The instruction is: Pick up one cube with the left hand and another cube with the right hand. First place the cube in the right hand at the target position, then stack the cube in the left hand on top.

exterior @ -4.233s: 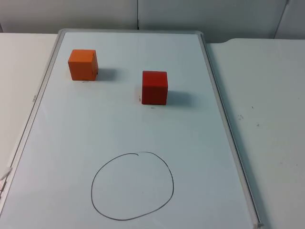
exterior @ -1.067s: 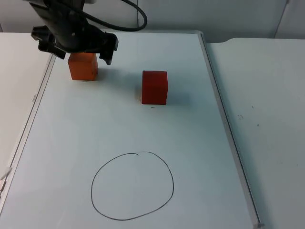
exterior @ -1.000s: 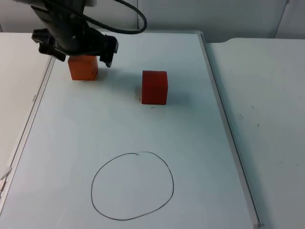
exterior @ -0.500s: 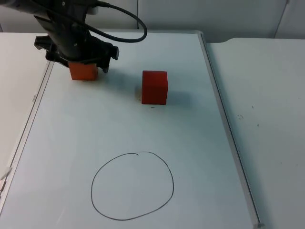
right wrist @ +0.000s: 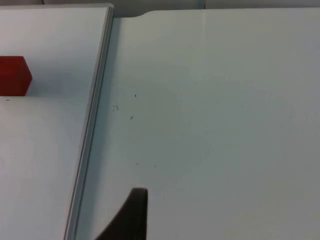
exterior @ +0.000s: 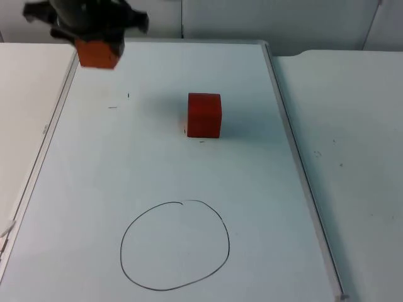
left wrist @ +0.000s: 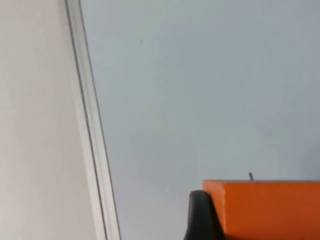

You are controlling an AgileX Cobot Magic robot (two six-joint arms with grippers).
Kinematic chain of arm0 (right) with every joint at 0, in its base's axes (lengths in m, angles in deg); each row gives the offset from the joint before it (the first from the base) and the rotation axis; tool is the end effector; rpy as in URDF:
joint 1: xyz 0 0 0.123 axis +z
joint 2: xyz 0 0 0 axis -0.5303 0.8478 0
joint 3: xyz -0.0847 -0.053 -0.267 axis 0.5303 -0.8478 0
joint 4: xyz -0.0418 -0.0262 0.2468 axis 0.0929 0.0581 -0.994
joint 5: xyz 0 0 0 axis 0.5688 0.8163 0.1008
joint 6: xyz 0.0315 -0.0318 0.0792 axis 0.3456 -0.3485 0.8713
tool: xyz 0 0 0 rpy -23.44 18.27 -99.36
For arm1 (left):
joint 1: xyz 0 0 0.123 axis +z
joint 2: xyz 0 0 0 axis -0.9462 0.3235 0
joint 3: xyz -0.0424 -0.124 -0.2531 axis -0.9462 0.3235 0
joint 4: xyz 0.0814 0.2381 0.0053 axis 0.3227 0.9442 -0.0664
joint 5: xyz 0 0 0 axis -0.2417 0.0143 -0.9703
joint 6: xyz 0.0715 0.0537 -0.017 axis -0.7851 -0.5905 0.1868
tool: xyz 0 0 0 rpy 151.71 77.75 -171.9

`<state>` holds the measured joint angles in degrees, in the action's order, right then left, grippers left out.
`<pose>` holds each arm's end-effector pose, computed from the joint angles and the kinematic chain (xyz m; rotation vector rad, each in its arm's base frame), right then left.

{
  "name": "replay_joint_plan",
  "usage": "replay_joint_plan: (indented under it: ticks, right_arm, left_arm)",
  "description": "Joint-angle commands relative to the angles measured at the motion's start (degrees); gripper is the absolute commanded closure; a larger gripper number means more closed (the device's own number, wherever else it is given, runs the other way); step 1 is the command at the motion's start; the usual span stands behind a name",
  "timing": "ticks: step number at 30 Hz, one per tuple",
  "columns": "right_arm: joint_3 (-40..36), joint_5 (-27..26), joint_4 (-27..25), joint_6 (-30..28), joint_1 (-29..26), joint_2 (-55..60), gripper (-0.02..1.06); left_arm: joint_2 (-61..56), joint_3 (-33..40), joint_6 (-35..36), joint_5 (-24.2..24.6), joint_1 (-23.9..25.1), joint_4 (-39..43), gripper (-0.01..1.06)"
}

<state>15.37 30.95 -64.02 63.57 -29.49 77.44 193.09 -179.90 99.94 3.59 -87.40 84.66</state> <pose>-0.0070 -0.0046 0.2788 -0.0168 2.0594 -0.0201 0.4661 -0.1278 0.2134 0.1766 2.5179 -0.0501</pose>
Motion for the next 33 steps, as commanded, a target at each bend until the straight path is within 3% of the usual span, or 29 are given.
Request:
replay_joint_plan:
  ticks: [1, 8, 11, 14, 17, 18, 21, 22, 26, 33]
  right_arm:
    - [-0.3, -0.5, 0.1, 0.1, -0.4, -0.2, 0.0]
    - [-0.3, -0.5, 0.1, 0.1, -0.4, -0.2, 0.0]
    - [-0.3, -0.5, 0.1, 0.1, -0.4, -0.2, 0.0]
    - [-0.3, -0.5, 0.1, 0.1, -0.4, -0.2, 0.0]
    - [-0.3, -0.5, 0.1, 0.0, -0.4, -0.2, 0.0]
    - [-0.3, -0.5, 0.1, 0.0, -0.4, -0.2, 0.0]
    - [-0.3, -0.5, -0.2, -0.4, -0.4, -0.2, 0.0]
    - [-0.3, -0.5, -0.2, -0.4, -0.4, -0.2, 0.0]
    - [-0.3, -0.6, -0.9, -1.4, -0.4, -0.2, 0.0]
    - [0.2, -1.0, -4.0, -5.0, -0.4, -0.2, 0.0]
  left_arm:
    - [-6.8, -0.6, -0.7, 3.6, -1.0, -0.3, 0.93]
    - [-21.4, -0.6, -2.0, 7.8, -3.1, -0.2, 0.93]
    - [-30.7, -0.4, -4.1, 14.1, -5.3, 0.1, 0.93]
    - [-34.6, 1.3, -4.6, 15.2, -6.3, 0.4, 0.93]
    - [-44.0, 10.9, -5.0, 14.7, -7.5, 0.1, 0.93]
    - [-44.0, 10.9, -5.0, 14.7, -7.5, 0.1, 0.93]
    - [-55.3, 25.6, -3.4, 9.2, -7.5, 0.1, 0.93]
    - [-55.3, 25.6, -3.4, 9.2, -7.5, 0.1, 0.93]
    - [-68.6, 42.3, -1.7, 2.3, -7.5, -0.1, 0.93]
    - [-80.2, 57.1, -0.4, 2.1, -7.5, 1.7, 0.93]
